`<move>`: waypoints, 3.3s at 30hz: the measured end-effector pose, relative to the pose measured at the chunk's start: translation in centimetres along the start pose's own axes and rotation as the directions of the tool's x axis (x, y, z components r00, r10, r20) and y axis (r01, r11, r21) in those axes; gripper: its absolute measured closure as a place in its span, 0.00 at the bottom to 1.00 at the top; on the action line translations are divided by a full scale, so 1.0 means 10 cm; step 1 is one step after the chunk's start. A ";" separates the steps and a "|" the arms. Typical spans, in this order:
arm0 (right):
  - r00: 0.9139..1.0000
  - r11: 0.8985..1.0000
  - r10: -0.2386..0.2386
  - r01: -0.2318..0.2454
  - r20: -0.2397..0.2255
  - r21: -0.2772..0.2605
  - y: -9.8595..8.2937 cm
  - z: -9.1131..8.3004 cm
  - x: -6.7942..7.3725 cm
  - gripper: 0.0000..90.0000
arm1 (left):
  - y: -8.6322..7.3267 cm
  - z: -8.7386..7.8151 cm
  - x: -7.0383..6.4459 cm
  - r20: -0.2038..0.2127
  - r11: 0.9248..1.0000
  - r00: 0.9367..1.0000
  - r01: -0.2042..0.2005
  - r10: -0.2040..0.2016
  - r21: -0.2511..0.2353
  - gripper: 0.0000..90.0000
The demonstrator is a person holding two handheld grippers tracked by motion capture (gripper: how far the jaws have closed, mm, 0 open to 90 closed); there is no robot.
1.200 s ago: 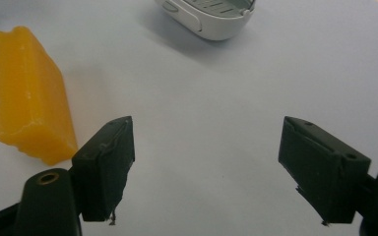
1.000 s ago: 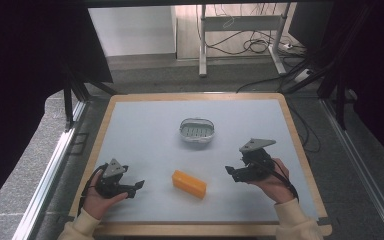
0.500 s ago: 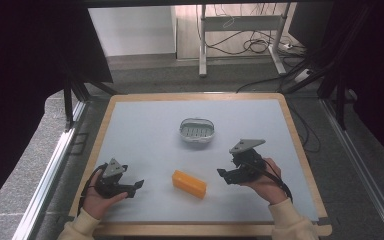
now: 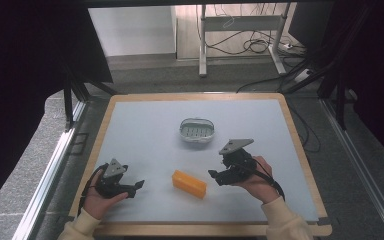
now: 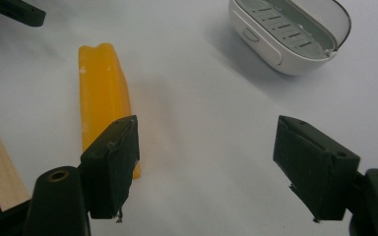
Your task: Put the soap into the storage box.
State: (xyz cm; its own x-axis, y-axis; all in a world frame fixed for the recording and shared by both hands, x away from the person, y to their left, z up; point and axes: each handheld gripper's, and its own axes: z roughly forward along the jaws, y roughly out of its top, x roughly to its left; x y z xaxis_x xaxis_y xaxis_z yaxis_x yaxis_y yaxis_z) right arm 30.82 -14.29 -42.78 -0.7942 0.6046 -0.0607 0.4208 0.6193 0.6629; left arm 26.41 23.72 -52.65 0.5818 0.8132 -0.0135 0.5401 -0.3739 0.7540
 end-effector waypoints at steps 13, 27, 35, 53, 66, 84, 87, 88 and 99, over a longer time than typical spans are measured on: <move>0.998 0.998 -0.042 0.044 -0.041 0.036 0.10 0.16 0.17 0.31 | 0.00 0.00 0.00 -0.003 1.000 1.000 0.002 -0.002 0.000 0.19; 0.994 0.995 -0.078 0.082 -0.072 0.053 0.22 0.28 0.30 0.32 | 0.00 0.00 -0.01 -0.001 1.000 1.000 -0.001 0.001 0.004 0.19; 0.989 0.989 -0.101 0.111 -0.104 0.097 0.31 0.43 0.40 0.32 | 0.00 -0.02 -0.02 0.001 1.000 1.000 -0.021 0.021 0.006 0.19; 0.977 0.957 -0.140 0.174 -0.160 0.230 0.36 0.82 0.57 0.40 | 0.00 -0.02 -0.02 0.005 1.000 1.000 -0.021 0.021 0.003 0.19; 0.965 0.899 -0.205 0.253 -0.166 0.358 0.32 1.05 0.68 0.66 | 0.00 -0.03 -0.02 0.005 1.000 1.000 -0.018 0.018 0.004 0.19; 0.955 0.899 -0.212 0.274 -0.208 0.343 0.41 0.89 0.63 0.68 | -0.01 -0.02 -0.02 0.001 1.000 1.000 -0.017 0.017 0.004 0.19; 0.953 0.905 -0.206 0.272 -0.223 0.326 0.44 0.82 0.58 0.68 | -0.01 -0.02 -0.02 0.001 1.000 1.000 -0.017 0.017 0.007 0.19; 0.952 0.909 -0.206 0.272 -0.228 0.315 0.44 0.80 0.57 0.68 | -0.01 -0.02 -0.02 0.000 1.000 1.000 -0.020 0.020 0.009 0.19; 0.947 0.916 -0.241 0.294 -0.213 0.272 0.50 0.60 0.46 0.68 | -0.01 0.00 -0.02 0.000 1.000 1.000 -0.022 0.022 0.017 0.19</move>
State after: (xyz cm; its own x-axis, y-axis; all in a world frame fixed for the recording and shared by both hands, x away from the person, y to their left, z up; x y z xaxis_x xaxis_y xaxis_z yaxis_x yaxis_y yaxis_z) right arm 31.88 -5.38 -44.17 -0.9467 0.3168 -0.0581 0.2713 0.8814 0.3866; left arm 26.19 23.61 -52.72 0.5935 0.8048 0.0033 0.5375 -0.3994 0.7427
